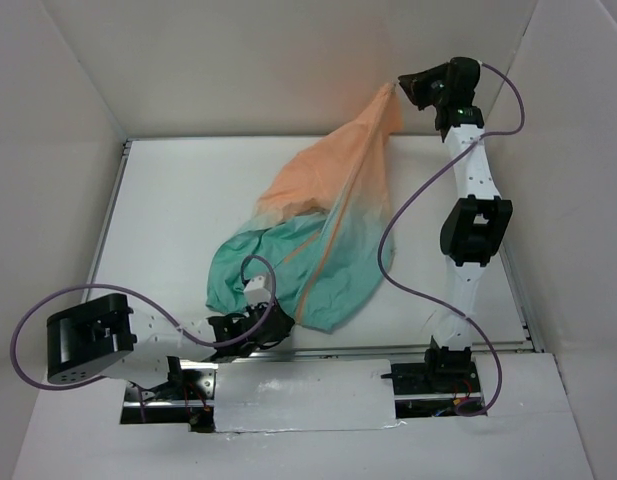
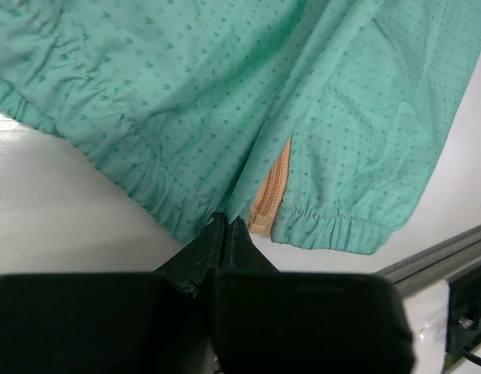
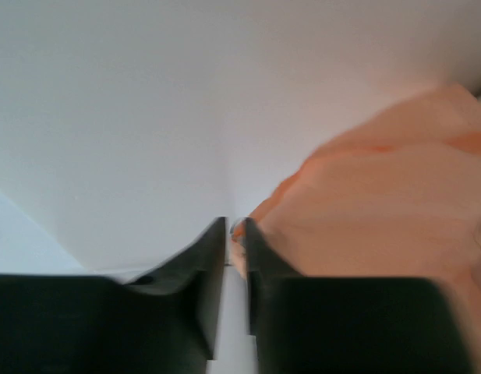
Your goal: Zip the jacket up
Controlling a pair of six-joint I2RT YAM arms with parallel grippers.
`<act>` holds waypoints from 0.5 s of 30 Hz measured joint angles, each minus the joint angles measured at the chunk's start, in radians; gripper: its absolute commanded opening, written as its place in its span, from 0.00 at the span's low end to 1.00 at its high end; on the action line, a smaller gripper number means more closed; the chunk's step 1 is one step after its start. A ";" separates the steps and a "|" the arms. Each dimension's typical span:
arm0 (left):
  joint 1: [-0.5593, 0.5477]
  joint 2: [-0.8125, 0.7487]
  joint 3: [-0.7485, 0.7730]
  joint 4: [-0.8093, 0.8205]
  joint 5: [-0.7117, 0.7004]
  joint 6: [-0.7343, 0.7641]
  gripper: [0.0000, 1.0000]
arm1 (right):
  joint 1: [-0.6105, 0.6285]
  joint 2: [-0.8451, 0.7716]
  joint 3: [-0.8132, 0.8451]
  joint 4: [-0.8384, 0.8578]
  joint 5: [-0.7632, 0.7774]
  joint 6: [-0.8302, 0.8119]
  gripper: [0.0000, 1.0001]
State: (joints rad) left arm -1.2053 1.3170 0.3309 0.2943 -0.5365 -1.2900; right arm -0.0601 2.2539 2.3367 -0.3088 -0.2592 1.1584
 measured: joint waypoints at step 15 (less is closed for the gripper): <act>0.002 -0.145 0.417 -0.673 -0.100 0.122 0.99 | 0.005 -0.095 -0.048 0.114 -0.009 -0.242 1.00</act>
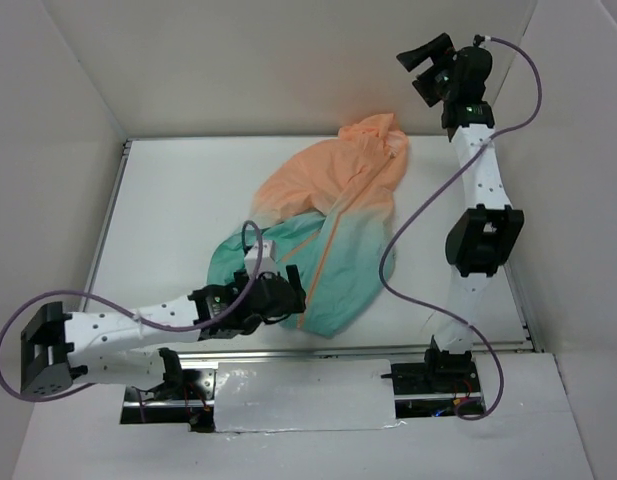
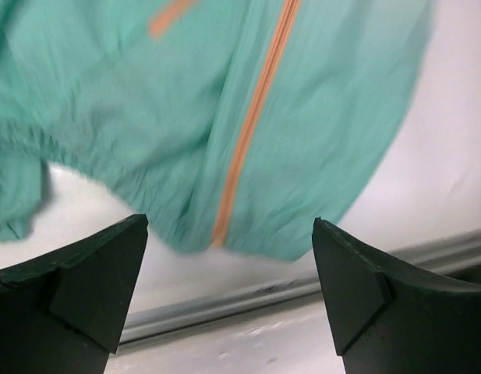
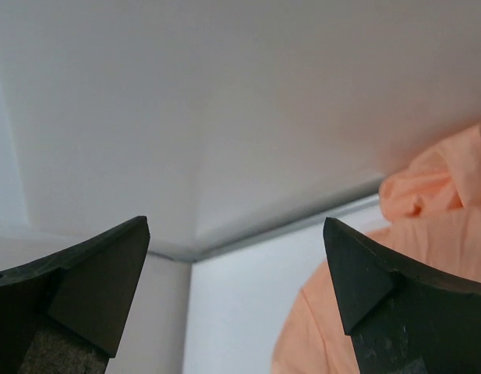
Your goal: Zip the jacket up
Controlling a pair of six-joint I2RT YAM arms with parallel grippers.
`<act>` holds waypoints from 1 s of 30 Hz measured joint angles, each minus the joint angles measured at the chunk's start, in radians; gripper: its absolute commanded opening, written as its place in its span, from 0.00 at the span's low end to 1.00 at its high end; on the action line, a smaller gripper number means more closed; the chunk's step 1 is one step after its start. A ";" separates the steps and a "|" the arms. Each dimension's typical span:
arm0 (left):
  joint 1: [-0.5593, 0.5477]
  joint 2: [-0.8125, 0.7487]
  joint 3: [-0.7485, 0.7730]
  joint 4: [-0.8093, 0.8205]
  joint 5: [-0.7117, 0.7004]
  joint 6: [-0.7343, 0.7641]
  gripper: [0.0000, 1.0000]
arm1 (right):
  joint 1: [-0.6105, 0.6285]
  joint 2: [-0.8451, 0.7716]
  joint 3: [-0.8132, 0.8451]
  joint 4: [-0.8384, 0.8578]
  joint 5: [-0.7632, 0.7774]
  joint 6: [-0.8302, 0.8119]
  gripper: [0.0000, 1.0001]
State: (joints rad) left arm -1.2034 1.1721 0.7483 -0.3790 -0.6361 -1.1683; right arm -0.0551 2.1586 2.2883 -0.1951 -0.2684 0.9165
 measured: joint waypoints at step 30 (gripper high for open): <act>0.592 -0.570 0.612 -0.831 -0.332 0.354 0.99 | 0.263 -1.889 -1.002 -0.771 0.384 -0.501 1.00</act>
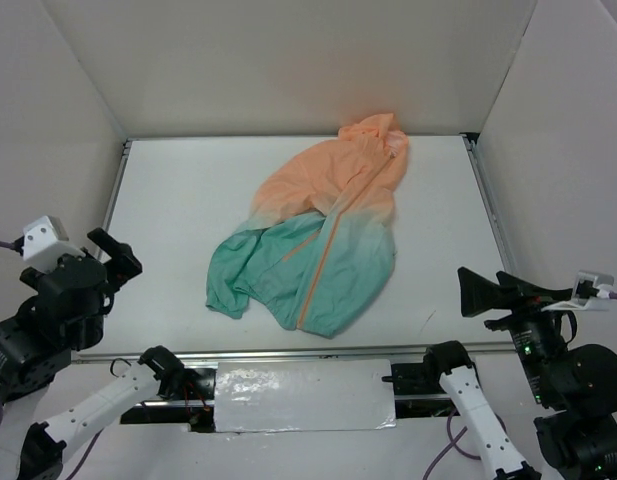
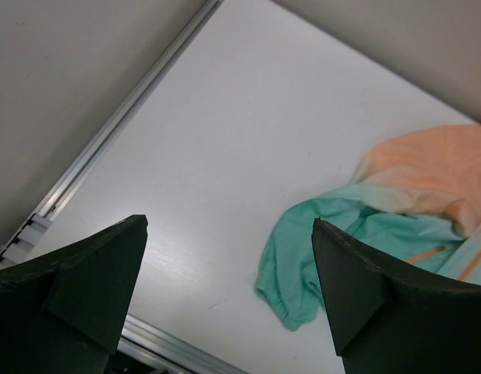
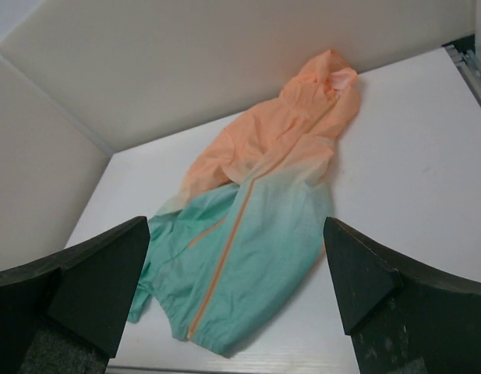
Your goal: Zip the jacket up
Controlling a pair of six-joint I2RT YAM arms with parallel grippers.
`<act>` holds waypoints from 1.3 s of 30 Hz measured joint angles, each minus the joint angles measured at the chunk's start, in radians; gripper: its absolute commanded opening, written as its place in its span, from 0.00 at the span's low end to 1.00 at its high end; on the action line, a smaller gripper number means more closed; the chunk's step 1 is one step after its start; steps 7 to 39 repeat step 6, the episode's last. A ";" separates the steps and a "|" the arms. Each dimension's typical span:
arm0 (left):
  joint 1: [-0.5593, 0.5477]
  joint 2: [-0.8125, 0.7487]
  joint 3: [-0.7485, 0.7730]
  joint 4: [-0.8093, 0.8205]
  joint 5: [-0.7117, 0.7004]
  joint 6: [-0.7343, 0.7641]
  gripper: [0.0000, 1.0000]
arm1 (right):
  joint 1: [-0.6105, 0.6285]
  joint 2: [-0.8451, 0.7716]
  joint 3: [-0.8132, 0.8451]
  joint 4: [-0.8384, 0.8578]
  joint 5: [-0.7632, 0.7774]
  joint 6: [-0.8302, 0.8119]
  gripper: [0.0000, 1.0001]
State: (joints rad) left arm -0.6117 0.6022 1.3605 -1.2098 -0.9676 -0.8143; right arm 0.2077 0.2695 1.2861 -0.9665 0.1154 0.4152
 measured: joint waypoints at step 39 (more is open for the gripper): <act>0.000 -0.060 -0.093 -0.055 0.014 0.007 0.99 | 0.031 -0.008 0.005 -0.050 0.053 -0.014 1.00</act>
